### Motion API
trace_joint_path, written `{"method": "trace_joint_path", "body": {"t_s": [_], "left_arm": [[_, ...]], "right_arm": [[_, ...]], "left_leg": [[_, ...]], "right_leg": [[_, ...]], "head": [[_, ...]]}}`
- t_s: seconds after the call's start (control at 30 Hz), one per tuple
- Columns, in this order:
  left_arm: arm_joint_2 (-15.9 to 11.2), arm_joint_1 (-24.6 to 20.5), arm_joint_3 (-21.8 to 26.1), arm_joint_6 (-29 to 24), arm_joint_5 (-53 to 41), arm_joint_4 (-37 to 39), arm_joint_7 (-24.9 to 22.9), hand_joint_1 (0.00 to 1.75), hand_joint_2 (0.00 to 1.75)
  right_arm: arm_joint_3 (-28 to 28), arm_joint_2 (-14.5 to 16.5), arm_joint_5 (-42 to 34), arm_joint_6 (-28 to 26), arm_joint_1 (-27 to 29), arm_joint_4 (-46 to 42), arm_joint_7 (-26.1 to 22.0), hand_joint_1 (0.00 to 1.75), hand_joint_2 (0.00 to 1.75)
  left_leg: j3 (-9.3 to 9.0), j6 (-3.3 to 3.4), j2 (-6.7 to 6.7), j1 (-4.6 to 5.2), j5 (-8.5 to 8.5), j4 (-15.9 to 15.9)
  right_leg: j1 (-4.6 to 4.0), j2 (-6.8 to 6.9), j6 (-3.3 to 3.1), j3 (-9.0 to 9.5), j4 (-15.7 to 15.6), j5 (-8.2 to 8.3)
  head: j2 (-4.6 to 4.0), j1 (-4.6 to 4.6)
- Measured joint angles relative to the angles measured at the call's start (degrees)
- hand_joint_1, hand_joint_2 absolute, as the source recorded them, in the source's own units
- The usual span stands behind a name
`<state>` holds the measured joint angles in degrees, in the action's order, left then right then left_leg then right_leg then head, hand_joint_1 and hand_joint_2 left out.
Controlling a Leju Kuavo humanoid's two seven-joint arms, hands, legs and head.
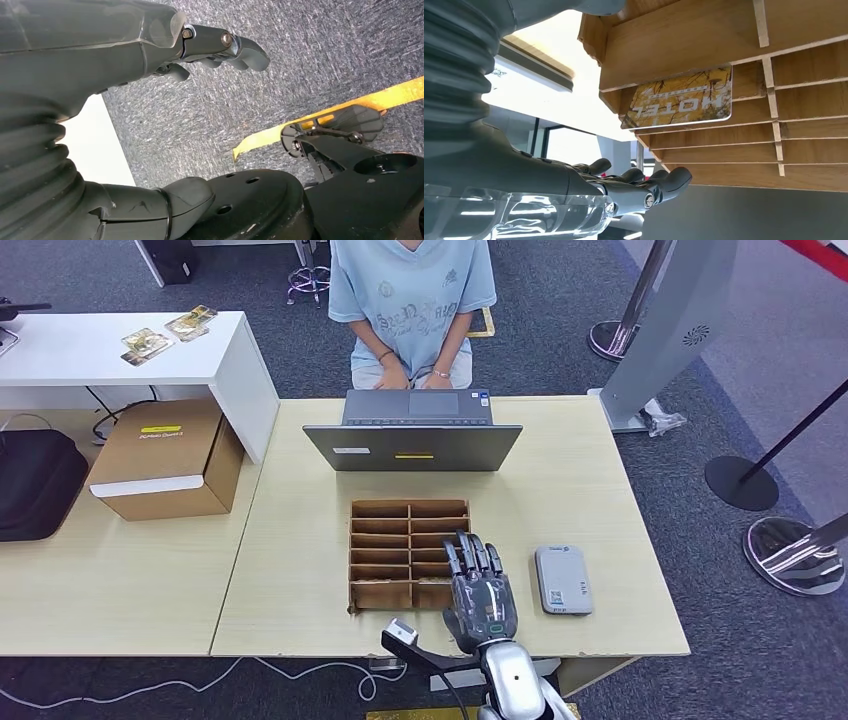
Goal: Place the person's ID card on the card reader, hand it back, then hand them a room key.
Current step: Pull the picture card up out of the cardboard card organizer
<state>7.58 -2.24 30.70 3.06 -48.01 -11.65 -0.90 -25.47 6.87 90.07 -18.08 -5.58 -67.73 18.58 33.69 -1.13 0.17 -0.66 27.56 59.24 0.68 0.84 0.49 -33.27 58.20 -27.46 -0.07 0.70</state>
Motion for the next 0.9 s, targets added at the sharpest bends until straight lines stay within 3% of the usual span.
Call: {"method": "trace_joint_path", "body": {"t_s": [0.13, 0.3, 0.37, 0.43, 0.5, 0.67, 0.9], "left_arm": [[0.0, -0.02, 0.03, 0.0, -0.27, 0.0, 0.0, 0.0, 1.75], [0.0, -0.01, 0.05, 0.0, -0.57, 0.0, 0.01, 0.0, 1.75], [0.0, -0.01, 0.05, 0.0, -0.65, 0.0, 0.02, 0.0, 1.75], [0.0, -0.01, 0.05, 0.0, -0.69, 0.0, 0.02, 0.0, 1.75], [0.0, -0.01, 0.05, 0.0, -0.69, 0.0, 0.02, 0.0, 1.75], [0.0, -0.01, 0.05, 0.0, -0.72, 0.0, 0.02, 0.0, 1.75], [0.0, -0.01, 0.07, 0.0, -0.81, 0.0, 0.03, 0.0, 1.75]], "right_arm": [[0.07, 0.09, 0.0, -0.11, 0.0, -0.04, -0.15, 0.38, 1.75], [0.07, 0.1, 0.0, -0.15, 0.01, -0.26, -0.43, 0.52, 1.75], [0.07, 0.1, 0.0, -0.16, 0.01, -0.26, -0.49, 0.74, 1.75], [0.07, 0.1, 0.0, -0.17, 0.01, -0.26, -0.51, 1.06, 1.75], [0.07, 0.1, 0.0, -0.17, 0.01, -0.26, -0.52, 1.2, 1.75], [0.07, 0.14, 0.0, -0.28, -0.03, -0.52, -0.52, 0.82, 1.75], [0.07, 0.15, 0.0, -0.37, -0.01, -0.57, -0.46, 0.78, 1.75]], "left_leg": [[0.0, 0.0, 0.0, 0.0, 0.0, 0.0], [0.0, 0.0, 0.0, 0.0, 0.0, 0.0], [0.0, 0.0, 0.0, 0.0, 0.0, 0.0], [0.0, 0.0, 0.0, 0.0, 0.0, 0.0], [0.0, 0.0, 0.0, 0.0, 0.0, 0.0], [0.0, 0.0, 0.0, 0.0, 0.0, 0.0], [0.0, 0.0, 0.0, 0.0, 0.0, 0.0]], "right_leg": [[0.0, 0.0, 0.0, 0.0, 0.0, 0.0], [0.0, 0.0, 0.0, 0.0, 0.0, 0.0], [0.0, 0.0, 0.0, 0.0, 0.0, 0.0], [0.0, 0.0, 0.0, 0.0, 0.0, 0.0], [0.0, 0.0, 0.0, 0.0, 0.0, 0.0], [0.0, 0.0, 0.0, 0.0, 0.0, 0.0], [0.0, 0.0, 0.0, 0.0, 0.0, 0.0]], "head": [[0.0, -0.01], [0.0, 0.0], [0.0, 0.0], [0.0, 0.0], [0.0, 0.0], [0.0, 0.0], [0.0, 0.0]]}}
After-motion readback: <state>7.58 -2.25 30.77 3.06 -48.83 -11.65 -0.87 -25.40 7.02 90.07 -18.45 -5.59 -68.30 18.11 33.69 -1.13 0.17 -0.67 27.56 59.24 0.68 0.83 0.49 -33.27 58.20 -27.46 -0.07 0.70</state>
